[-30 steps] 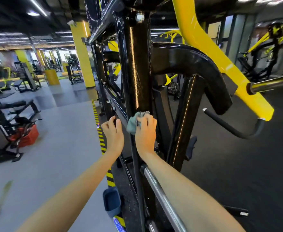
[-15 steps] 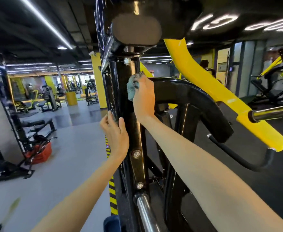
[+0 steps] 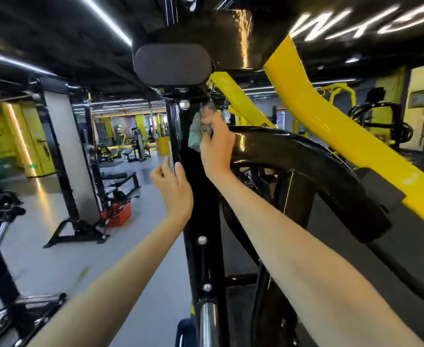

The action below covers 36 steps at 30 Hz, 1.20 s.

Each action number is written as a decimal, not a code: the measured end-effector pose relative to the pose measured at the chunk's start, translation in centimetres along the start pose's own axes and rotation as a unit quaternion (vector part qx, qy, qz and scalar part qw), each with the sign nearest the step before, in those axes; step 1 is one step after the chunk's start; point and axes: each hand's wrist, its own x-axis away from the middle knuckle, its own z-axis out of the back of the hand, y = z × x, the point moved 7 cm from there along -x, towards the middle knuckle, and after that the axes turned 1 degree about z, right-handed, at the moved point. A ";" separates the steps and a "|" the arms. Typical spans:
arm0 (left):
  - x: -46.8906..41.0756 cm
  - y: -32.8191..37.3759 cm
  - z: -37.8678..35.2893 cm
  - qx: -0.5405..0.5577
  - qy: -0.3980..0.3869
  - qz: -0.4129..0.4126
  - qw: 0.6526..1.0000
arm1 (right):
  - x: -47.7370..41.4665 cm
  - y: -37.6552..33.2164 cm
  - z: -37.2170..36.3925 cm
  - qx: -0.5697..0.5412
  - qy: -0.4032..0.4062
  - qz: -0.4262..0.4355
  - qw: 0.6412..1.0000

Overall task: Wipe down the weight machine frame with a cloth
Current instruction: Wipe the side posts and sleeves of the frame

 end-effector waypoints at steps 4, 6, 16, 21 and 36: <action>1.9 -2.3 1.3 -0.044 0.015 0.024 0.999 | 6.3 2.9 -3.3 0.037 -0.110 0.081 0.990; 3.5 -3.6 2.5 -0.058 0.015 0.024 0.998 | 9.3 5.0 -2.9 0.052 -0.087 0.083 0.991; 9.7 -12.3 3.1 -0.122 -0.142 0.160 0.969 | 12.4 10.0 0.4 0.035 0.049 -0.064 0.996; 11.2 -15.2 2.8 -0.123 -0.143 0.223 0.956 | 17.9 14.4 0.7 0.059 0.025 -0.129 0.990; 15.0 -19.5 3.9 -0.111 -0.134 0.243 0.954 | 22.3 12.4 -2.8 0.235 -0.035 0.203 0.950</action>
